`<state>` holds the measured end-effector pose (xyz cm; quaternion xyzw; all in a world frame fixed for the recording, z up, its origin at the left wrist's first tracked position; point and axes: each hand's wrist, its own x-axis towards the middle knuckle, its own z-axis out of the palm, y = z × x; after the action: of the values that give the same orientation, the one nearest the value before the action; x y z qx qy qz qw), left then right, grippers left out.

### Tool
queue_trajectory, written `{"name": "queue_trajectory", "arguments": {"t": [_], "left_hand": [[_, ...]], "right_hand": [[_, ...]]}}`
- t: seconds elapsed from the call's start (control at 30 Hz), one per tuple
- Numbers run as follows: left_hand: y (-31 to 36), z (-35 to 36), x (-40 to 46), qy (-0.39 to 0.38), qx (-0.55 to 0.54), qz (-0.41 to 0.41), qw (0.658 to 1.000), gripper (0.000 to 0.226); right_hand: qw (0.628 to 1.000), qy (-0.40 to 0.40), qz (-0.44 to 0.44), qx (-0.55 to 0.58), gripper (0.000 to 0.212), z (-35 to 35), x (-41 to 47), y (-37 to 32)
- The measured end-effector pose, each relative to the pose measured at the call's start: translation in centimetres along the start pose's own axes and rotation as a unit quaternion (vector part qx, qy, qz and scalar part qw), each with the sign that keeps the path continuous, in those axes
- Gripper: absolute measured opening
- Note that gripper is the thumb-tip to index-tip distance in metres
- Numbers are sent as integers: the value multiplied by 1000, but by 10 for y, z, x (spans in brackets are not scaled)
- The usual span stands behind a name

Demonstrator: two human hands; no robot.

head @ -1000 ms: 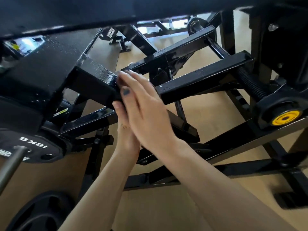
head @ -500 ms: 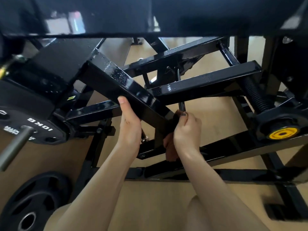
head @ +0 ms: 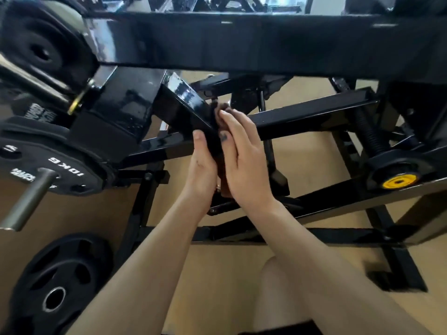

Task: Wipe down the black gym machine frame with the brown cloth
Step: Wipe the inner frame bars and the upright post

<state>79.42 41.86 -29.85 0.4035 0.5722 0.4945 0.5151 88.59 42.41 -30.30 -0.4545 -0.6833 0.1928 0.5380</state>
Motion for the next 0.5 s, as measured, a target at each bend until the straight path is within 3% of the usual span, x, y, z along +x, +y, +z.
{"name": "queue_trajectory", "arguments": {"t": [0.07,0.17,0.23,0.3,0.4,0.5], "left_hand": [[-3,-2,1,3,4,6,1000,105],[4,-1,-2,11,-2,-12,1000,92],[3,-3,-1,19,16,-25,999,115],[-9,-8,10,8,14,-28,999,131],[-19,-12,20,-1,30,-16,999,134],[-19,-12,22,-7,21,-6,1000,127]], "right_hand": [[992,21,125,-23,43,-14,-23,19],[946,8,309,-99,36,-41,-41,44],[901,-19,406,-155,38,-45,-27,54],[859,3,488,-156,39,-41,-8,50],[852,66,511,-99,36,-34,-1,36],[887,90,452,-42,33,-26,-12,5]]}}
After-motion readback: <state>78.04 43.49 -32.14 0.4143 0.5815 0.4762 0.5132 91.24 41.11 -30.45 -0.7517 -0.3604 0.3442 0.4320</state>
